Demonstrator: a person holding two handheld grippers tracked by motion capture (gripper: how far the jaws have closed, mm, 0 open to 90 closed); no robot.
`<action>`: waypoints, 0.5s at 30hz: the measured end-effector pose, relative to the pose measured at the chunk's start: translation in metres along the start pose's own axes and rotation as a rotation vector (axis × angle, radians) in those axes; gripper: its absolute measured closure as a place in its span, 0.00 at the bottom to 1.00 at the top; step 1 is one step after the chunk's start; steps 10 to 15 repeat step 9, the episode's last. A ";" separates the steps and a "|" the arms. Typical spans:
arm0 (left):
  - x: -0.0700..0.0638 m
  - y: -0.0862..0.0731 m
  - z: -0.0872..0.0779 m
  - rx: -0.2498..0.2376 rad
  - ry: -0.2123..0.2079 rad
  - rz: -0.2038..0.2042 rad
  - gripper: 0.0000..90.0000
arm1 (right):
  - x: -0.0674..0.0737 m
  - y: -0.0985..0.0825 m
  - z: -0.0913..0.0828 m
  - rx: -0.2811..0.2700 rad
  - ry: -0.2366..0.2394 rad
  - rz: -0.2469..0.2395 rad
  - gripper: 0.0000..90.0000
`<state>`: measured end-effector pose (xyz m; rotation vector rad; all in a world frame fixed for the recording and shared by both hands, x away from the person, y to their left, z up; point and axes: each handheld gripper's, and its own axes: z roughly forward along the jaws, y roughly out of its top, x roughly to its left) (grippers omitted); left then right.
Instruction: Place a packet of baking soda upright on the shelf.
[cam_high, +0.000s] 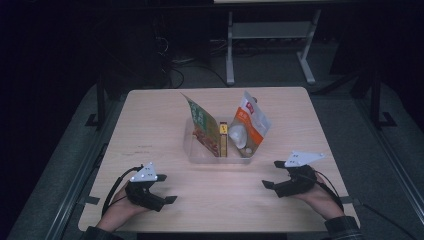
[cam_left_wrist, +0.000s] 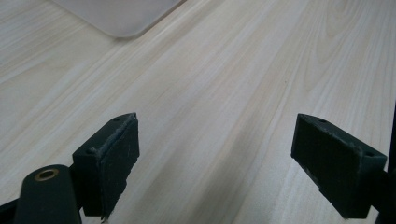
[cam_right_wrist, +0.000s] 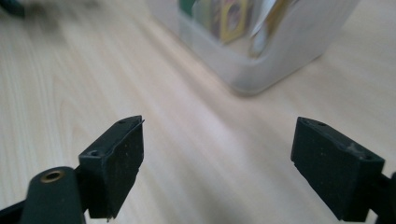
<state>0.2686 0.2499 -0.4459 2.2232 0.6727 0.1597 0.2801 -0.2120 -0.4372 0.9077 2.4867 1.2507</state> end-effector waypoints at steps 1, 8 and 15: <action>0.000 0.001 0.000 0.007 -0.002 0.007 0.17 | 0.002 -0.002 0.002 0.015 0.000 -0.006 0.18; -0.001 0.002 0.004 0.012 -0.009 0.019 0.16 | 0.004 -0.002 0.005 0.005 -0.006 -0.022 0.17; -0.001 0.002 0.004 0.012 -0.010 0.022 0.17 | 0.004 -0.002 0.005 0.005 -0.006 -0.022 0.17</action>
